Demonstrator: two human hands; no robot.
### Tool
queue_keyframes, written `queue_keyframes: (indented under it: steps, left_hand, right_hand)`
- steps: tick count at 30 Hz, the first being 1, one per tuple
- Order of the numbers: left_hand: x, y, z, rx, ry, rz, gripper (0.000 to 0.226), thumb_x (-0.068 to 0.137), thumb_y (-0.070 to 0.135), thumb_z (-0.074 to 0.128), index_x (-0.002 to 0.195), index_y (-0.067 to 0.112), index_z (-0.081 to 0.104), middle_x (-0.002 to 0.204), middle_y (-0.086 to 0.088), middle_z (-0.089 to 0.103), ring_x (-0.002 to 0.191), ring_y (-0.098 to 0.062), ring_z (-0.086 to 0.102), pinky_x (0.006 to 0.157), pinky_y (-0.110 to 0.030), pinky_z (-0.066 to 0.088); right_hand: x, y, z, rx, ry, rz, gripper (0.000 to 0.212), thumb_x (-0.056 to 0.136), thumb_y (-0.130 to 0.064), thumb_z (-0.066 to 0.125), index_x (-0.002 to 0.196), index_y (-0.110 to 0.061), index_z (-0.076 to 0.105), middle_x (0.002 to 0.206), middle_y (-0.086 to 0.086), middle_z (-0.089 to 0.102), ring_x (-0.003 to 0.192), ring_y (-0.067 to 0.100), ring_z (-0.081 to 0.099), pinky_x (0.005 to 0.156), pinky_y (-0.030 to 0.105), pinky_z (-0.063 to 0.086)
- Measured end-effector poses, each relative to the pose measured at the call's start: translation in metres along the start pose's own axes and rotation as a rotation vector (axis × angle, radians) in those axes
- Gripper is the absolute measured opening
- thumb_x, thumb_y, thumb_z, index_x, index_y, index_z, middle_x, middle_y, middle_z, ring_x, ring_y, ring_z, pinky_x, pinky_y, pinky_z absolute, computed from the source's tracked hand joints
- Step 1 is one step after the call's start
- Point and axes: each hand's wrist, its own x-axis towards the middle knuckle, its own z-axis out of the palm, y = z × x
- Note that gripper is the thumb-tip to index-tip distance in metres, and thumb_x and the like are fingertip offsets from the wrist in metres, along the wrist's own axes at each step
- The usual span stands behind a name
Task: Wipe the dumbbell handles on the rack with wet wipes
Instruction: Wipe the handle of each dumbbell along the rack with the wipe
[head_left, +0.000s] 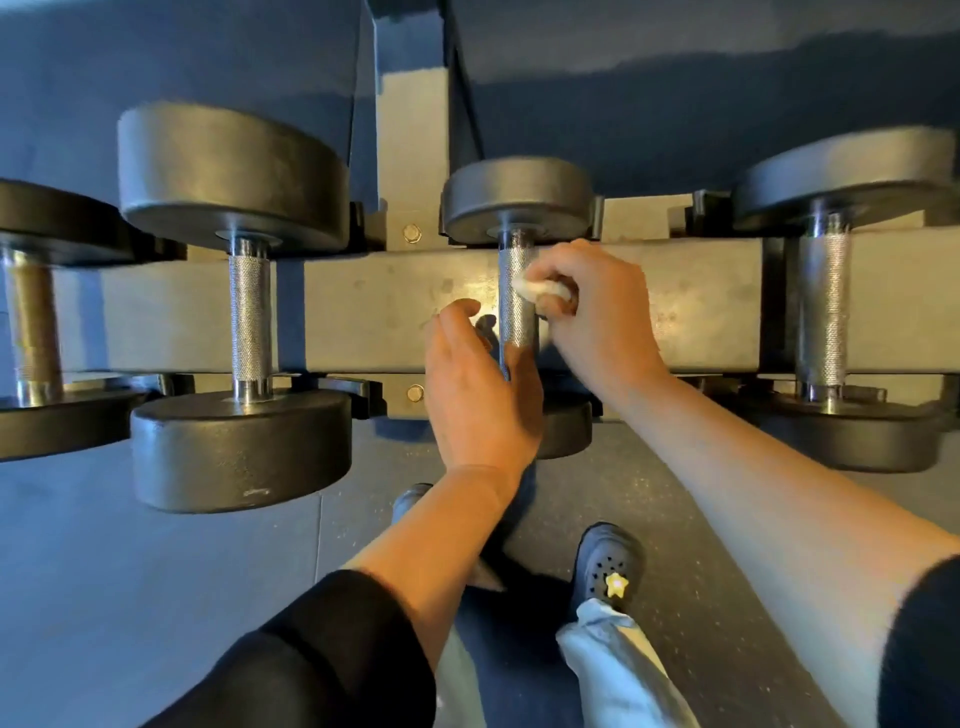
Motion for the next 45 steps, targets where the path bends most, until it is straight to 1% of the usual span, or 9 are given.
queue_keyframes:
  steps: [5, 9, 13, 17, 20, 24, 29, 38, 45]
  left_hand:
    - [0.000, 0.001, 0.000, -0.029, -0.006, -0.047, 0.035, 0.084, 0.009, 0.058, 0.116, 0.012, 0.046, 0.099, -0.006, 0.054, 0.082, -0.017, 0.052, 0.073, -0.033, 0.047]
    - [-0.002, 0.004, 0.000, -0.019, -0.012, -0.064, 0.035, 0.083, 0.007, 0.057, 0.117, 0.012, 0.046, 0.095, -0.005, 0.053, 0.074, -0.008, 0.046, 0.070, -0.025, 0.040]
    - [-0.001, 0.006, 0.000, 0.004, -0.022, -0.080, 0.033, 0.084, 0.008, 0.056, 0.116, 0.013, 0.046, 0.091, -0.005, 0.053, 0.075, -0.012, 0.048, 0.072, -0.030, 0.045]
    - [-0.002, 0.008, -0.002, 0.011, -0.027, -0.103, 0.034, 0.085, 0.008, 0.056, 0.117, 0.014, 0.046, 0.087, 0.000, 0.051, 0.074, -0.010, 0.049, 0.074, -0.030, 0.046]
    - [-0.002, 0.010, -0.002, 0.014, -0.013, -0.114, 0.034, 0.085, 0.008, 0.056, 0.117, 0.013, 0.046, 0.083, 0.002, 0.049, 0.071, -0.008, 0.047, 0.072, -0.026, 0.043]
    - [-0.001, 0.008, -0.001, 0.013, 0.000, -0.114, 0.033, 0.085, 0.007, 0.055, 0.116, 0.014, 0.046, 0.079, 0.007, 0.046, 0.068, -0.004, 0.047, 0.066, -0.016, 0.039]
    - [0.000, 0.001, -0.003, -0.009, 0.008, -0.108, 0.030, 0.085, 0.004, 0.054, 0.111, 0.017, 0.045, 0.076, 0.008, 0.046, 0.067, -0.002, 0.047, 0.062, -0.010, 0.038]
    - [0.004, -0.005, -0.008, -0.074, -0.038, -0.092, 0.031, 0.085, 0.002, 0.053, 0.106, 0.022, 0.043, 0.075, 0.003, 0.048, 0.069, -0.014, 0.050, 0.071, -0.035, 0.049]
    - [0.005, -0.006, -0.009, -0.083, -0.070, -0.094, 0.030, 0.085, 0.003, 0.053, 0.109, 0.020, 0.044, 0.076, 0.003, 0.048, 0.068, -0.009, 0.048, 0.068, -0.021, 0.044]
  right_hand:
    - [-0.037, 0.009, 0.002, 0.080, -0.118, 0.025, 0.014, 0.073, 0.008, 0.066, 0.076, -0.006, 0.066, 0.077, 0.002, 0.060, 0.072, 0.010, 0.056, 0.070, 0.024, 0.050]
    - [-0.049, 0.011, -0.005, 0.271, -0.224, 0.177, 0.009, 0.083, 0.011, 0.057, 0.082, 0.005, 0.064, 0.080, 0.012, 0.058, 0.071, -0.013, 0.049, 0.073, 0.000, 0.036]
    - [-0.040, 0.024, -0.009, 0.139, -0.143, 0.205, 0.021, 0.084, 0.007, 0.058, 0.100, -0.003, 0.065, 0.098, 0.008, 0.059, 0.088, 0.002, 0.044, 0.078, -0.002, 0.031]
    - [-0.015, 0.033, -0.008, 0.030, 0.116, 0.197, 0.025, 0.084, -0.002, 0.063, 0.108, -0.005, 0.065, 0.104, 0.009, 0.064, 0.093, 0.010, 0.054, 0.081, 0.014, 0.044]
    - [0.006, 0.026, -0.003, 0.083, 0.163, 0.182, 0.026, 0.084, -0.008, 0.063, 0.109, -0.007, 0.065, 0.104, 0.010, 0.065, 0.096, 0.021, 0.060, 0.083, 0.034, 0.052]
    - [0.013, 0.013, 0.014, 0.237, 0.069, 0.225, 0.026, 0.086, -0.007, 0.061, 0.111, -0.017, 0.061, 0.108, -0.002, 0.064, 0.101, 0.008, 0.057, 0.082, 0.019, 0.048]
    - [-0.008, 0.015, 0.017, 0.309, 0.117, 0.201, 0.024, 0.082, 0.001, 0.062, 0.102, -0.010, 0.066, 0.102, 0.001, 0.067, 0.096, 0.011, 0.061, 0.082, 0.023, 0.052]
    - [-0.052, 0.013, 0.008, 0.107, -0.178, 0.253, 0.024, 0.082, 0.002, 0.063, 0.103, -0.011, 0.065, 0.101, -0.003, 0.062, 0.088, 0.002, 0.054, 0.066, -0.006, 0.034]
    - [-0.035, 0.007, 0.014, 0.216, 0.122, 0.168, 0.017, 0.079, -0.021, 0.054, 0.095, -0.016, 0.060, 0.093, -0.007, 0.058, 0.087, 0.005, 0.055, 0.078, 0.024, 0.049]
